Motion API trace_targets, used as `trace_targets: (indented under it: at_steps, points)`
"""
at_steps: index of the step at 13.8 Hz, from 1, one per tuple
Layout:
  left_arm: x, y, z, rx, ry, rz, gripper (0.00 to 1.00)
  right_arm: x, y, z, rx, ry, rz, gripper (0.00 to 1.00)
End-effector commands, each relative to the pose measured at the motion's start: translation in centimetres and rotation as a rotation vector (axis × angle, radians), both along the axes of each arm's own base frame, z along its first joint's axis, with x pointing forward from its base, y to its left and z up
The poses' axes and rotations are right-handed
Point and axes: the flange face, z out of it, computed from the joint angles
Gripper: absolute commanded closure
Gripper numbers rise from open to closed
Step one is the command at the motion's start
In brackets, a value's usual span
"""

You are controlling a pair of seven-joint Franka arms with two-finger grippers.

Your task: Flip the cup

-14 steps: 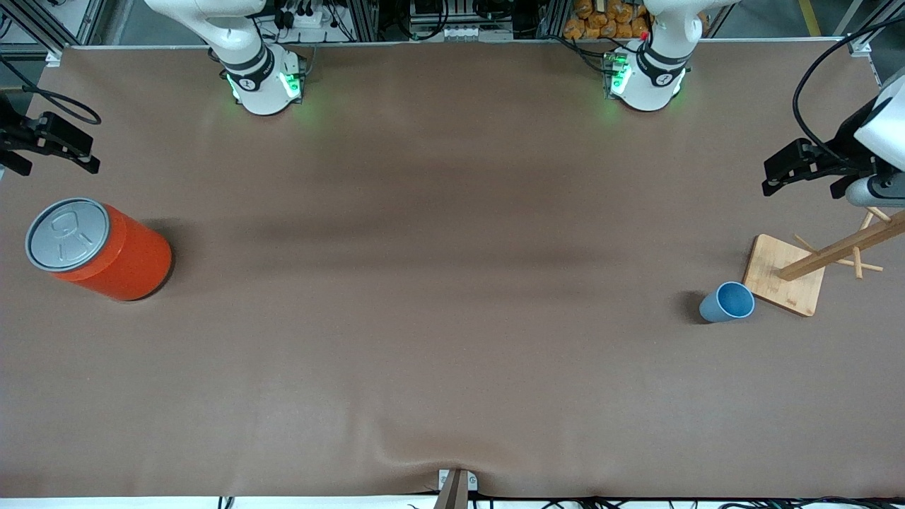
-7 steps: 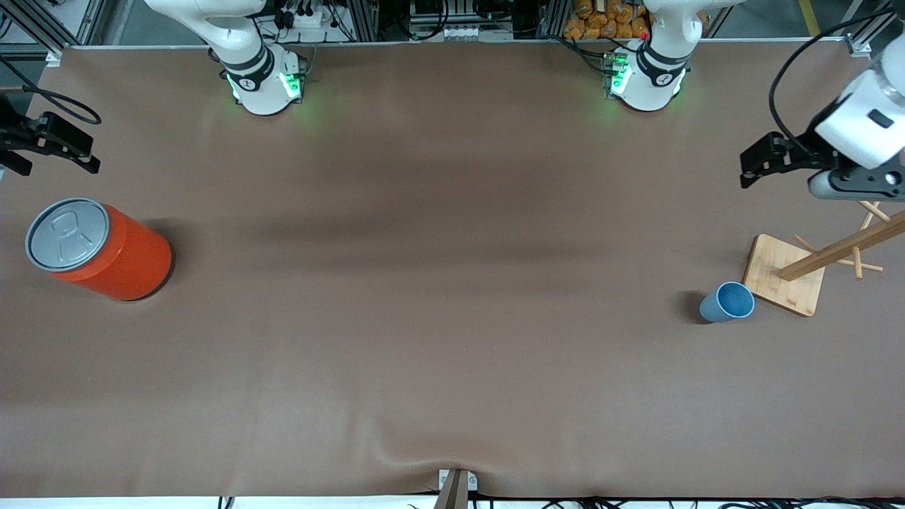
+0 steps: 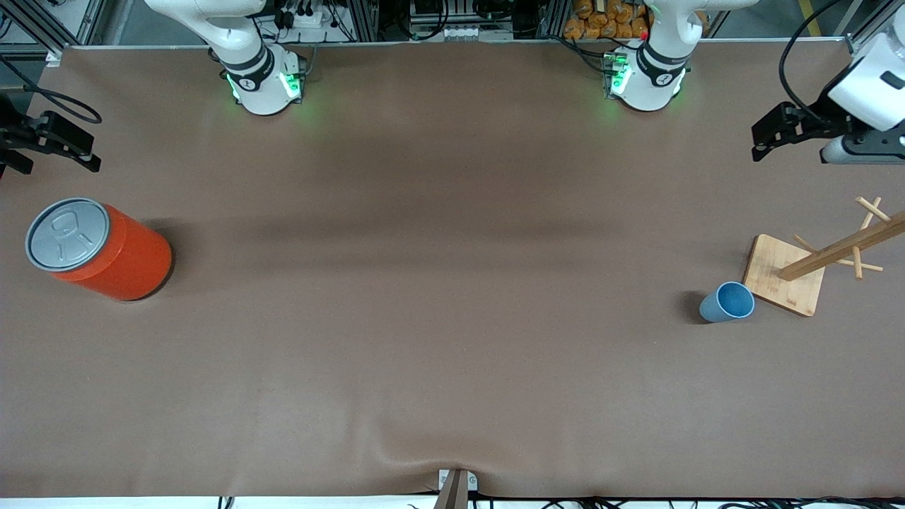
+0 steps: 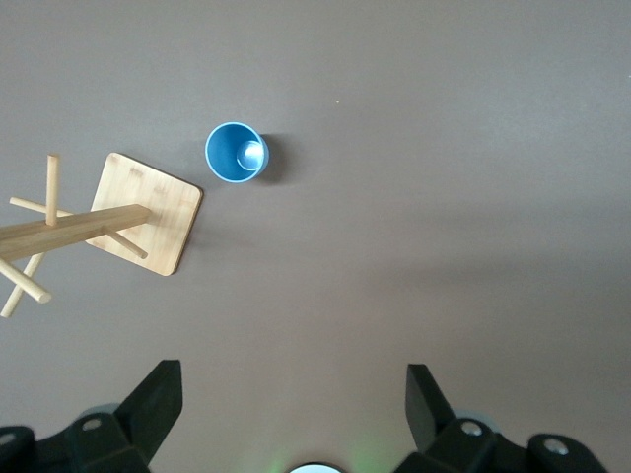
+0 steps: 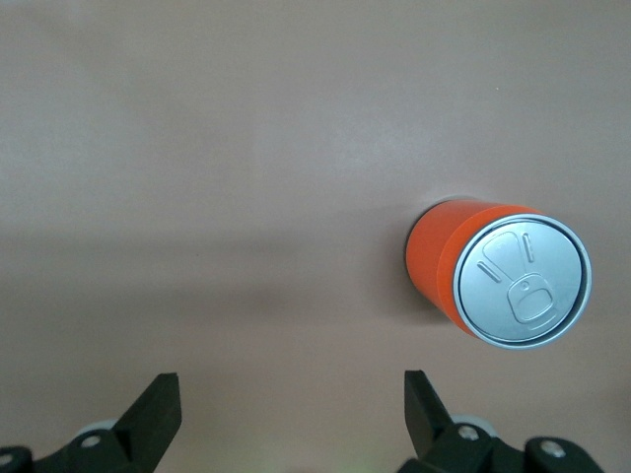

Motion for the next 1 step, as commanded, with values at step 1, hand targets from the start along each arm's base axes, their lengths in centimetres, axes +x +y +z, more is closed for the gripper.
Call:
trace_targets:
  at_steps: [1]
  points:
    - [-0.44, 0.08, 0.55, 0.017, -0.012, -0.010, 0.00, 0.03, -0.02, 0.37, -0.006, 0.001, 0.004, 0.00]
